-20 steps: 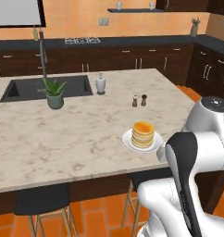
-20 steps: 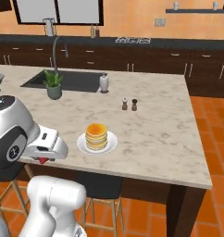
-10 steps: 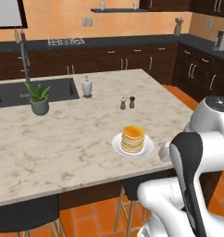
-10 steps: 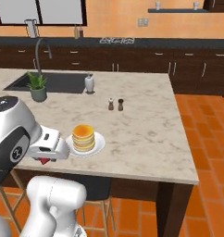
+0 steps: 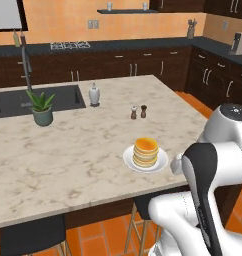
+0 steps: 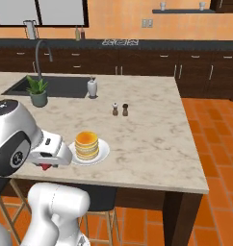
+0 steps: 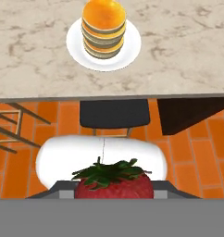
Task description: Take the strawberry from the fridge and place it on top of the pancake, located on the dining counter.
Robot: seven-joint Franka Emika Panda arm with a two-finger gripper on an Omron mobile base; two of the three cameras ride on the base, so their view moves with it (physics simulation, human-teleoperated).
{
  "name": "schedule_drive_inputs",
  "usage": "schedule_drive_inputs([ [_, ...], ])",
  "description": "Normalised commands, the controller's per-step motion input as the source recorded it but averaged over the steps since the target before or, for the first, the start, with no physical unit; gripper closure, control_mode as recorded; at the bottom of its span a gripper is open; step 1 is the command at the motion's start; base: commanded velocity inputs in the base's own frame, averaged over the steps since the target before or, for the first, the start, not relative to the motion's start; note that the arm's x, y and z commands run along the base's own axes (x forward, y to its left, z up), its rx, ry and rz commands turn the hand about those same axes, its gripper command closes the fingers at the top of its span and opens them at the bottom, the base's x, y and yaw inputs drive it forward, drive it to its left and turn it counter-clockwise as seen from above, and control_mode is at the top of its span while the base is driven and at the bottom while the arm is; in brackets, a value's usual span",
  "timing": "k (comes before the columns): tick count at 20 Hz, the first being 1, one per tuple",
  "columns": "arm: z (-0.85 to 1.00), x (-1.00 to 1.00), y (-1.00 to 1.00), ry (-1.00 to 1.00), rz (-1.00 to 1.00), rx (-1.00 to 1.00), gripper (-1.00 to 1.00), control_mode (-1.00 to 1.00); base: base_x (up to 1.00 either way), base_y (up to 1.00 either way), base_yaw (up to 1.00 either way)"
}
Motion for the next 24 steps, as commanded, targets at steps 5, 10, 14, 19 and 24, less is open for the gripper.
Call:
schedule_drive_inputs([
  [5,0.02,0.95,0.11,0.00,0.01,0.00,1.00,-1.00,0.00,0.00,0.00],
  [10,0.00,1.00,0.03,0.03,0.01,0.05,1.00,-1.00,0.00,0.00,0.00],
  [14,-0.06,1.00,0.02,0.14,0.01,0.02,1.00,-1.00,0.00,0.00,0.00],
  [19,-0.30,1.00,0.25,0.13,-0.05,-0.04,1.00,-1.00,0.00,0.00,0.00],
  [24,-0.61,0.95,-0.16,-0.02,-0.02,-0.01,1.00,-1.00,0.00,0.00,0.00],
])
